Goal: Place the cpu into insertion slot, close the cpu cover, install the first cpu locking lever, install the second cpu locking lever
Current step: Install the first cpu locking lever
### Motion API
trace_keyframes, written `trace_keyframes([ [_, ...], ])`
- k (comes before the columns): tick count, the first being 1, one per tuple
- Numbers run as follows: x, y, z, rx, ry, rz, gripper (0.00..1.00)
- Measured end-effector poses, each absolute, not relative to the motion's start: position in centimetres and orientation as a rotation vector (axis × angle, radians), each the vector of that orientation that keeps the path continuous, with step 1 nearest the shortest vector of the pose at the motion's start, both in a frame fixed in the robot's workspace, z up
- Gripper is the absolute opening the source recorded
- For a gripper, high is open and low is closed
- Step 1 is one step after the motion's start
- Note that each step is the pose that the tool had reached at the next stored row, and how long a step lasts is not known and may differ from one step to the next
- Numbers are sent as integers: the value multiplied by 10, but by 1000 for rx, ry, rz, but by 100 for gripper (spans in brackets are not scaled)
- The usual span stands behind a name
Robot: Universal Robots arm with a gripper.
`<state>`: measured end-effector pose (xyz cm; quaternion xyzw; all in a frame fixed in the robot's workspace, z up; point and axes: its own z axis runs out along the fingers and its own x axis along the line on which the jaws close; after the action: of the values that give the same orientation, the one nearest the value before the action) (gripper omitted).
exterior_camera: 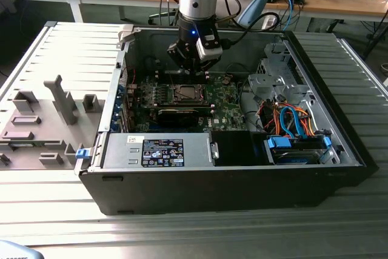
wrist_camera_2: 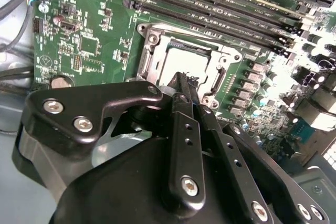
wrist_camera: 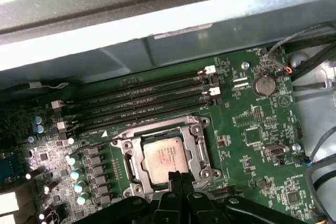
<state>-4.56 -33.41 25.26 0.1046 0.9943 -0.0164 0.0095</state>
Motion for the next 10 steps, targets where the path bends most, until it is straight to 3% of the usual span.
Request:
trace_keyframes([
  [10, -46, -334, 253, 184, 3115, -48, 11],
])
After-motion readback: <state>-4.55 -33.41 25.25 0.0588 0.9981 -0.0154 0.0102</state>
